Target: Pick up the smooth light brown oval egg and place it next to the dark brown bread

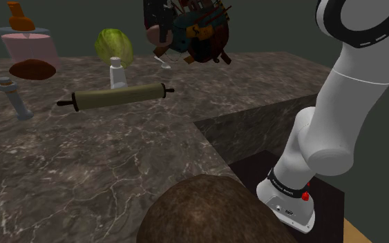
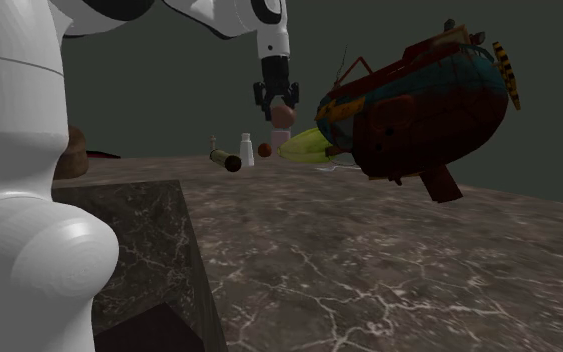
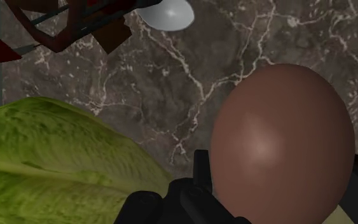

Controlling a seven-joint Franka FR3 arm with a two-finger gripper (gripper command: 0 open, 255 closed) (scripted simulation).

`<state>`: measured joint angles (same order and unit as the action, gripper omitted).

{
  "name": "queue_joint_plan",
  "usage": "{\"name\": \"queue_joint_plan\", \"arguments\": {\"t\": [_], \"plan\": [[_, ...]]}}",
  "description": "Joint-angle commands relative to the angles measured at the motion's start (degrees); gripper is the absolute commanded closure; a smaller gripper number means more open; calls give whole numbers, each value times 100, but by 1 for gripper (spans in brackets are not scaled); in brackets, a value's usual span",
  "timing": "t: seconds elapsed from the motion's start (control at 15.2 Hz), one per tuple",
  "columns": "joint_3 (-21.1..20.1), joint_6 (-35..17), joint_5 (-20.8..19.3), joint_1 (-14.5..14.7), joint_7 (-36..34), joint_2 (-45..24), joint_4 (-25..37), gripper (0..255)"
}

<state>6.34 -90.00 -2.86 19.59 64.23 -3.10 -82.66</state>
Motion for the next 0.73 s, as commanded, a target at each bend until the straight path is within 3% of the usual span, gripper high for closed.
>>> {"name": "queue_joint_plan", "arguments": {"t": [0.0, 0.66], "plan": [[3, 190, 8, -4, 16, -60, 249, 255], [24, 1190, 66, -41, 99, -573, 1763, 255]]}}
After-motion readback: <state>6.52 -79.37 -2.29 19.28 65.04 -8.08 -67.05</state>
